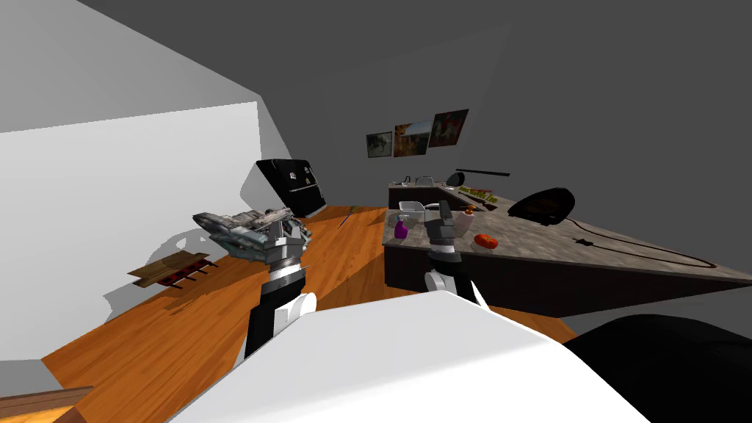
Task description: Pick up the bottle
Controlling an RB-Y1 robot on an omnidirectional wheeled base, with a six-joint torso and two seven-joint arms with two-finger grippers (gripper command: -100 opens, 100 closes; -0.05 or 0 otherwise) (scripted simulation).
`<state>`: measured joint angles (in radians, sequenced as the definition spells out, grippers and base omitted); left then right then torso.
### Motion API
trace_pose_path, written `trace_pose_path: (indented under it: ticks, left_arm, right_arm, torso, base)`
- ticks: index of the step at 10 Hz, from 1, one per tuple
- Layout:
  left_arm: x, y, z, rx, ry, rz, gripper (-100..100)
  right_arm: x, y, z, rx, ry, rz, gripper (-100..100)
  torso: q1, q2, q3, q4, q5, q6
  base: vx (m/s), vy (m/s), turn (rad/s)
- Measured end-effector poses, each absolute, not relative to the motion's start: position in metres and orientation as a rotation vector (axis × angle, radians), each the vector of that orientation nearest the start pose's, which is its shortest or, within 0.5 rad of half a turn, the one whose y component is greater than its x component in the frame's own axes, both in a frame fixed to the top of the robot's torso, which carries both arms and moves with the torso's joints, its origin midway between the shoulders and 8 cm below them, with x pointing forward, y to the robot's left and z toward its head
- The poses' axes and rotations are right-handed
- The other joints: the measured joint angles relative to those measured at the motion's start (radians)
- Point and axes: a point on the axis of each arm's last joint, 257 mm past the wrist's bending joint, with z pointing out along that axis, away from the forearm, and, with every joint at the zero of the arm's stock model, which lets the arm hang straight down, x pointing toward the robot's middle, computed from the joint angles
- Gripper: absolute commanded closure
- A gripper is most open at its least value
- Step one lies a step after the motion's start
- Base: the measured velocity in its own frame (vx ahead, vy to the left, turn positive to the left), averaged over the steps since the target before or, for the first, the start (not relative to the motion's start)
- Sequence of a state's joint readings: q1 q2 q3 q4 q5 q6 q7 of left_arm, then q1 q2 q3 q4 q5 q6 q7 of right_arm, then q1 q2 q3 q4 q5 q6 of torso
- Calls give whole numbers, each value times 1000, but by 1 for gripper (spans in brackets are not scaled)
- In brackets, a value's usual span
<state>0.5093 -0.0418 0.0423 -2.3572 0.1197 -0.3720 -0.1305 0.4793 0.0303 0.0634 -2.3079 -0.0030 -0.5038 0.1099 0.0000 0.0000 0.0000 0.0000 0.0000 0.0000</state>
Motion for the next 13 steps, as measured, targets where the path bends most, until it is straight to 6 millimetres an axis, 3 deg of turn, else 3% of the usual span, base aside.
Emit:
trace_pose_path:
  ticks: [3, 13]
  left_arm:
    - [343, 311, 31, -751, 584, -1204, 0]
    - [343, 311, 31, -751, 585, -1204, 0]
  right_arm:
    - [344, -251, 37, 571, 659, 1278, -100]
    - [361, -233, -15, 475, 1007, 1212, -100]
  torso:
    - [-6, 2, 1, 0, -1, 0]
    - [-8, 2, 1, 0, -2, 0]
  base:
    - [-26, -84, 66]
    - [-34, -103, 90]
